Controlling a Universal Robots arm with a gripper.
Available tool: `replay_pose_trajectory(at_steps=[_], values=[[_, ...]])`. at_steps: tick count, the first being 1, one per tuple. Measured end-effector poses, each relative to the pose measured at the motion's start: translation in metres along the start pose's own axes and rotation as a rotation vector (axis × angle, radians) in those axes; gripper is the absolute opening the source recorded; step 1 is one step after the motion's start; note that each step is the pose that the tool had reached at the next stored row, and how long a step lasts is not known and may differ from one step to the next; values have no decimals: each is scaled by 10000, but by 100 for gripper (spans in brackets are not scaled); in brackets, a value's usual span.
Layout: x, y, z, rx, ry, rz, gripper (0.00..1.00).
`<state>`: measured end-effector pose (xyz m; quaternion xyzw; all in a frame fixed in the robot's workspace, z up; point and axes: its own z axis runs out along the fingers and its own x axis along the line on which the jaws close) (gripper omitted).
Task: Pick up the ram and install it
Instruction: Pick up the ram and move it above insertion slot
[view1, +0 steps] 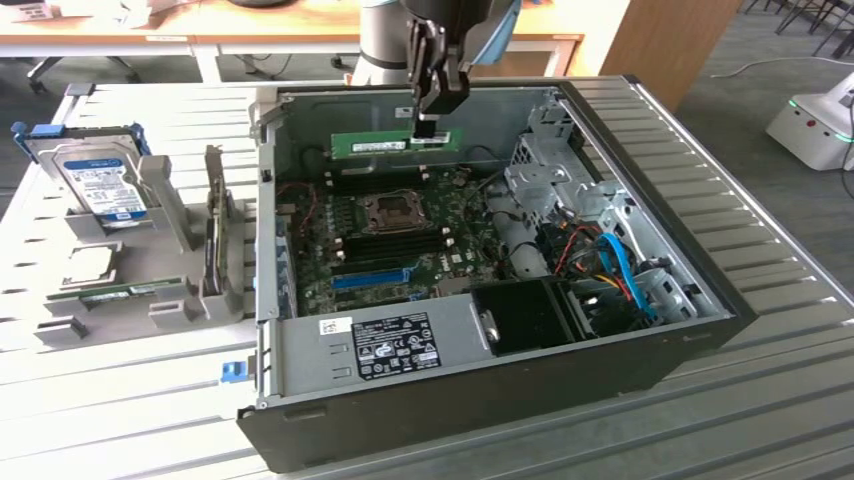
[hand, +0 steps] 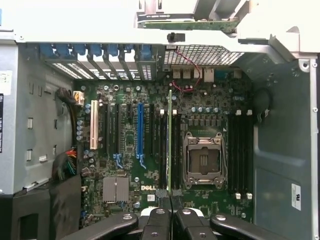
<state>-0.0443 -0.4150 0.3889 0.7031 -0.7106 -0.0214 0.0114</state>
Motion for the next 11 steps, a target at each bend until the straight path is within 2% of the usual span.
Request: replay_pose_trajectory(at_steps=[11], values=[[3, -8, 173, 0, 0, 0, 12]])
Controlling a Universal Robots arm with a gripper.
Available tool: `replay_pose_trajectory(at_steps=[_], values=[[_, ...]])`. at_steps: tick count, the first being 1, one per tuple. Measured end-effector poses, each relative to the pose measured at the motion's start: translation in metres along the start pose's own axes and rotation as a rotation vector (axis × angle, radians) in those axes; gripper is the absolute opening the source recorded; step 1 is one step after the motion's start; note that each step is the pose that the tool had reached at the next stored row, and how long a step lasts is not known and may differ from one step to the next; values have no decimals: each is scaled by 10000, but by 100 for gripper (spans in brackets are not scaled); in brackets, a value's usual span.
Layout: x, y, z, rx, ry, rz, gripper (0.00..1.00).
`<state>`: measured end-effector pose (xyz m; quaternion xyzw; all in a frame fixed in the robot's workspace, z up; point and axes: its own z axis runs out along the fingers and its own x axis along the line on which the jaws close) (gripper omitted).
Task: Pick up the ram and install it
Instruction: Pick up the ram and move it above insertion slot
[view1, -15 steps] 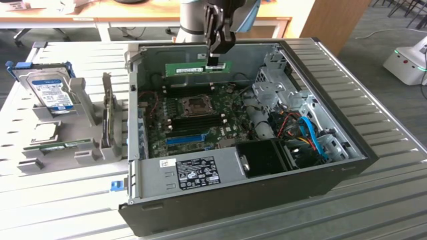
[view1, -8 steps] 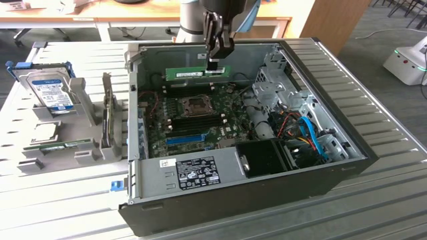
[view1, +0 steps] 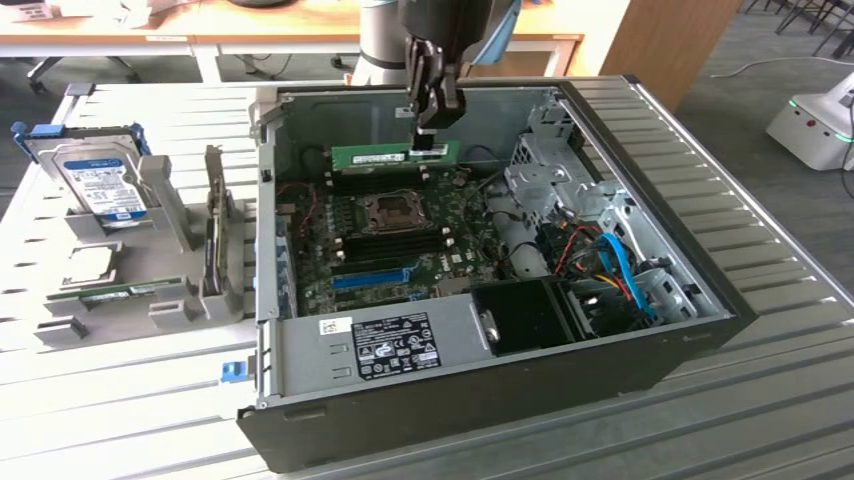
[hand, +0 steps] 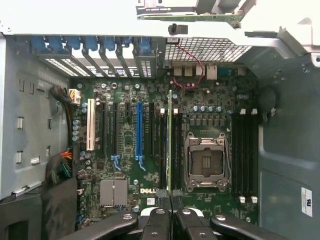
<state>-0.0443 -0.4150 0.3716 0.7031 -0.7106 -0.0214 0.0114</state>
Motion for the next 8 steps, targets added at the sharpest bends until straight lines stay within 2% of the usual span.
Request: replay_pose_trajectory(at_steps=[8], values=[[1, -4, 89, 0, 1, 0, 12]])
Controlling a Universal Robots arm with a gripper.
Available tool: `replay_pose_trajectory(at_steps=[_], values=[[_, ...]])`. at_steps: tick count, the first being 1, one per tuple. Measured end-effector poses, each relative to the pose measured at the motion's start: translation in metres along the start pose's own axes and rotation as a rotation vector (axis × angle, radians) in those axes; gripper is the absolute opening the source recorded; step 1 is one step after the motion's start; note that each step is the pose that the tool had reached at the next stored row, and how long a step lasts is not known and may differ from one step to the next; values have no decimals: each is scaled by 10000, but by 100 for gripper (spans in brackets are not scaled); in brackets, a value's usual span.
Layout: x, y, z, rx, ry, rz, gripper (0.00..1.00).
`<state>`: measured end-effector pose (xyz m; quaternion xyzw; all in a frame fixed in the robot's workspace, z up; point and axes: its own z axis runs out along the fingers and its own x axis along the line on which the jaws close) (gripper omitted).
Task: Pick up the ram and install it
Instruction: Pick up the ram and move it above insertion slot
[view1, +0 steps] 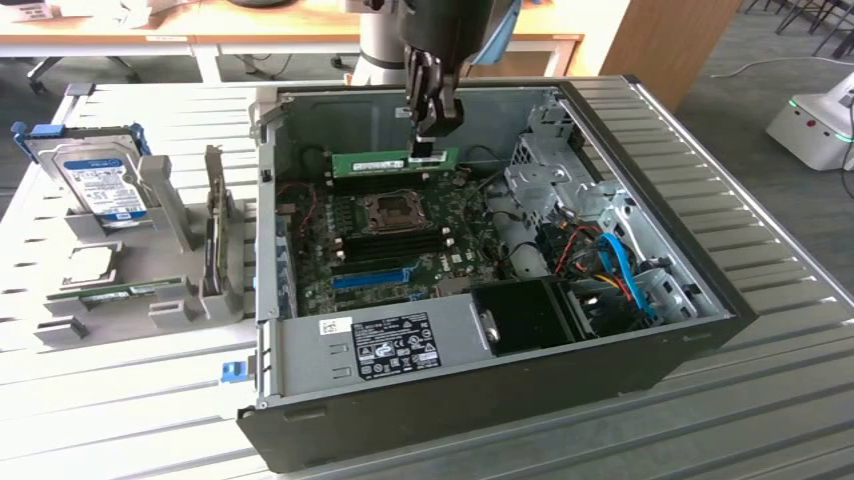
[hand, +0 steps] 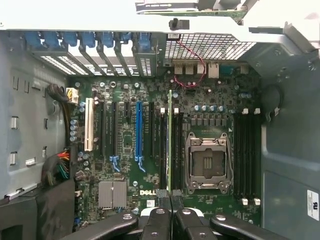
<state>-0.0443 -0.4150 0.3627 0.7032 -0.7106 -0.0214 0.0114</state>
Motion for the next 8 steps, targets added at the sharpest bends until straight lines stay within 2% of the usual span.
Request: replay_pose_trajectory(at_steps=[8], values=[[0, -1, 13, 3, -6, 0, 12]])
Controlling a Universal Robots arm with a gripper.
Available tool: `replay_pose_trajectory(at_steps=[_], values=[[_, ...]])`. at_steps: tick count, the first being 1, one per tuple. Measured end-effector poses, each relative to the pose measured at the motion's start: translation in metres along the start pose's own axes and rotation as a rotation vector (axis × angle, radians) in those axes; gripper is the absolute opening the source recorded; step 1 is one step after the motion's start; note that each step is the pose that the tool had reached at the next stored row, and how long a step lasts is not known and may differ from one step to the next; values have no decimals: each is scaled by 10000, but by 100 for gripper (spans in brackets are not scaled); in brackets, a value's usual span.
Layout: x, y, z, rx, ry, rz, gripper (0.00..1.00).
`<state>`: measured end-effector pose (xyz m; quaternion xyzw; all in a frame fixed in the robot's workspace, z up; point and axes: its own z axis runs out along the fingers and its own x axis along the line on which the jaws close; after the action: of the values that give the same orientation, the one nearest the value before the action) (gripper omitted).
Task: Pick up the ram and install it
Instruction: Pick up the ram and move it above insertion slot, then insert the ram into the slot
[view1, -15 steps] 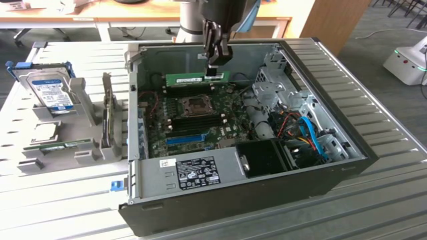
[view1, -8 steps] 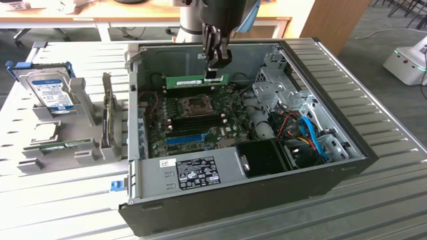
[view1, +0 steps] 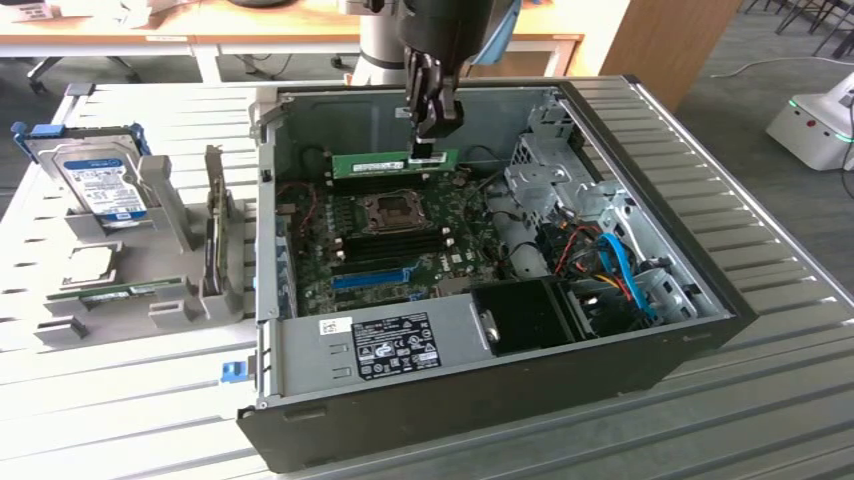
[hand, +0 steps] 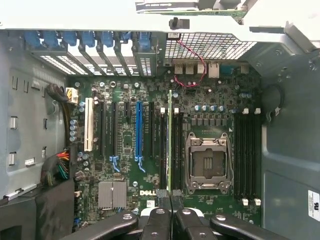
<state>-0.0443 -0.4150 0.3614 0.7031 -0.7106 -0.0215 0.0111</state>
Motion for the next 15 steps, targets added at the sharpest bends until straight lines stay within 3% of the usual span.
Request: replay_pose_trajectory(at_steps=[15], values=[[1, -2, 41, -1, -3, 0, 12]])
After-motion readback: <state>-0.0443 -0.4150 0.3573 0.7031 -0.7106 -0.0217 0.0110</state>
